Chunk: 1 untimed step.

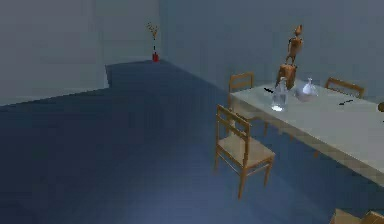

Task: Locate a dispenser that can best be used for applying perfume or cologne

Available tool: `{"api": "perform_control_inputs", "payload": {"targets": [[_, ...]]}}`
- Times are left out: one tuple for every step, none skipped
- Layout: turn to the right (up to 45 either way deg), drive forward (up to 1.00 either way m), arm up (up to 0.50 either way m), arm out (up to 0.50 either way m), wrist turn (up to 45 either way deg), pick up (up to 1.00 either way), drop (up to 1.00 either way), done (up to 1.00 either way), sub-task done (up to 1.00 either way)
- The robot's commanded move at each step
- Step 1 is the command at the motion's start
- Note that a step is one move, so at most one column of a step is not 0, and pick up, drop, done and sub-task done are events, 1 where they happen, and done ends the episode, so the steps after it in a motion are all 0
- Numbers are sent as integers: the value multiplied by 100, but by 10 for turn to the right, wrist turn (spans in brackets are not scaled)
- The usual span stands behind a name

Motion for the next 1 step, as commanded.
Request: {"api": "perform_control_inputs", "payload": {"targets": [[450, 0, 0, 0, 0, 0, 0, 0, 0]]}}
